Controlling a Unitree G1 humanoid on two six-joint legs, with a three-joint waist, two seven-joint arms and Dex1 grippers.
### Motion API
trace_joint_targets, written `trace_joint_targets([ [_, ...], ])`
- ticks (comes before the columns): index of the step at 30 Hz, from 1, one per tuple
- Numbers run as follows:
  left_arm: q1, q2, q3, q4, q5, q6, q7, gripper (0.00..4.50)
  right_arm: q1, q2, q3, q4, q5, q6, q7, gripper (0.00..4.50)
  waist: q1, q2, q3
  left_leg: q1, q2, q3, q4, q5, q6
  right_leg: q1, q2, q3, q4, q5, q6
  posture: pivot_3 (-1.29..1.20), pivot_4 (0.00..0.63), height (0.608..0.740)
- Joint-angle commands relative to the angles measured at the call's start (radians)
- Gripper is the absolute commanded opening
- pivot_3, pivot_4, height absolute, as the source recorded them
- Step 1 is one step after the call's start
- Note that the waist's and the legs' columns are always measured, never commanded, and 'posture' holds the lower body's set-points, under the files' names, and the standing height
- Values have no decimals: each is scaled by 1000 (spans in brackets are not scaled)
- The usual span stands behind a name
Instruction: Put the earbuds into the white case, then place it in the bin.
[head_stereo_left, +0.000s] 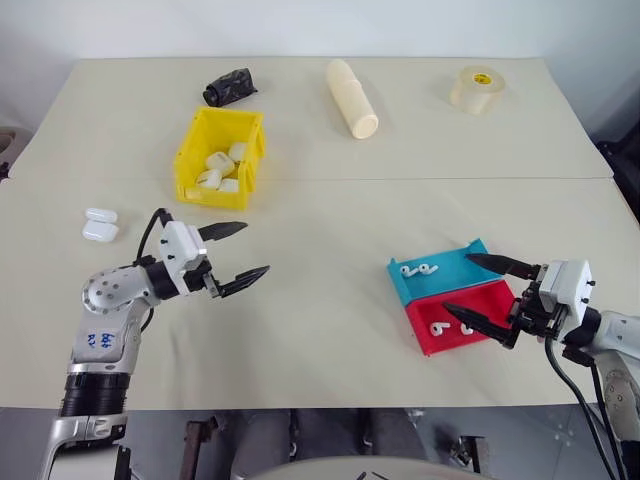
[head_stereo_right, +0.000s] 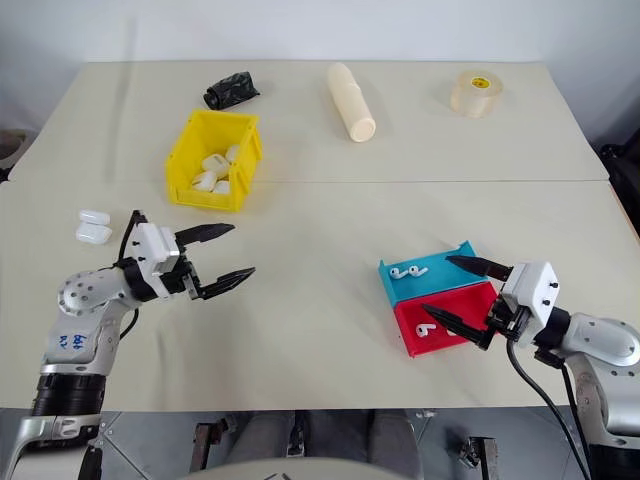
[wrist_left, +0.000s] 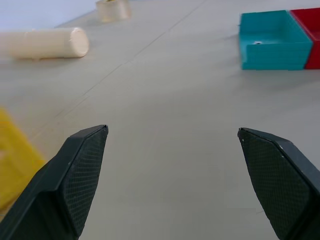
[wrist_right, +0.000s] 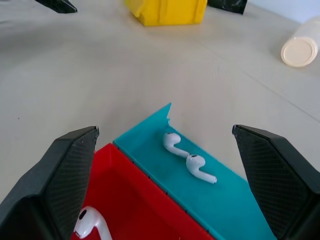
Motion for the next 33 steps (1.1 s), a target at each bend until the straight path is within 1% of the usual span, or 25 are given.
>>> trace_joint_targets([
  [1, 51, 0, 85, -89, -41, 43, 93, 4423, -27, 11, 19, 0, 20, -18, 24, 4500, -1, 0, 0, 0, 1, 0, 0, 0, 0, 0, 0, 0, 0, 0, 0, 0, 150, 740],
  [4, 147, -26, 198, -149, -40, 91, 244, 4423, -80, 49, 60, -6, 55, -31, 50, 4500, -7, 0, 0, 0, 2, -1, 0, 0, 0, 0, -1, 0, 0, 0, 0, 0, 150, 740],
  [7, 234, -52, 296, -199, -34, 131, 365, 4423, -132, 88, 111, -24, 55, -35, 53, 4500, -15, 0, 0, 0, 3, -2, 0, 0, 0, 0, -1, 0, 1, 0, 0, 0, 150, 740],
  [11, 373, -131, 435, -310, -104, 276, 537, 4423, -180, 154, 180, -54, 48, -63, 46, 4500, -20, -1, 0, 0, 2, -4, 0, -1, 0, 1, -3, -1, 1, 0, -1, 0, 150, 740],
  [15, 453, -185, 491, -383, -138, 364, 637, 4423, -179, 200, 215, -52, 41, -117, 64, 4500, -17, -3, -1, 0, 2, -6, 1, -2, 0, 2, -4, -3, 1, 0, -1, 0, 150, 740],
  [20, 455, -176, 511, -391, -157, 422, 683, 4423, -170, 199, 235, -46, 44, -130, 87, 4500, -10, -4, -1, 1, 1, -6, 1, -2, 0, 3, -4, -3, 1, -1, -1, 0, 150, 740],
  [23, 409, -123, 515, -368, -160, 473, 693, 4423, -170, 168, 234, -36, 43, -110, 103, 4500, -9, -5, -2, 0, 1, -6, 1, -3, -1, 2, -3, -3, 1, -1, -2, 0, 150, 740],
  [24, 389, -81, 509, -353, -152, 497, 682, 4423, -170, 157, 228, -31, 48, -98, 103, 4500, -9, -5, -2, 0, 1, -6, 1, -3, -1, 2, -3, -3, 2, -1, -2, 0, 150, 740],
  [29, 238, 195, 468, -195, -172, 734, 585, 4423, -173, 127, 216, -20, 62, -60, 95, 4500, -11, -6, -3, 1, 1, -6, 1, -3, -1, 2, -3, -4, 3, -2, -3, 0, 150, 740],
  [31, 175, 294, 417, -97, -155, 783, 522, 4423, -176, 126, 218, -17, 60, -56, 93, 4500, -17, -6, -3, 1, 1, -6, 1, -3, -1, 1, -3, -4, 3, -2, -3, 0, 150, 740],
  [33, 72, 386, 343, 46, -119, 781, 454, 4423, -179, 129, 222, -16, 56, -51, 89, 4500, -22, -6, -3, 1, 1, -6, 1, -3, -1, 0, -2, -4, 4, -2, -4, 0, 150, 740],
])
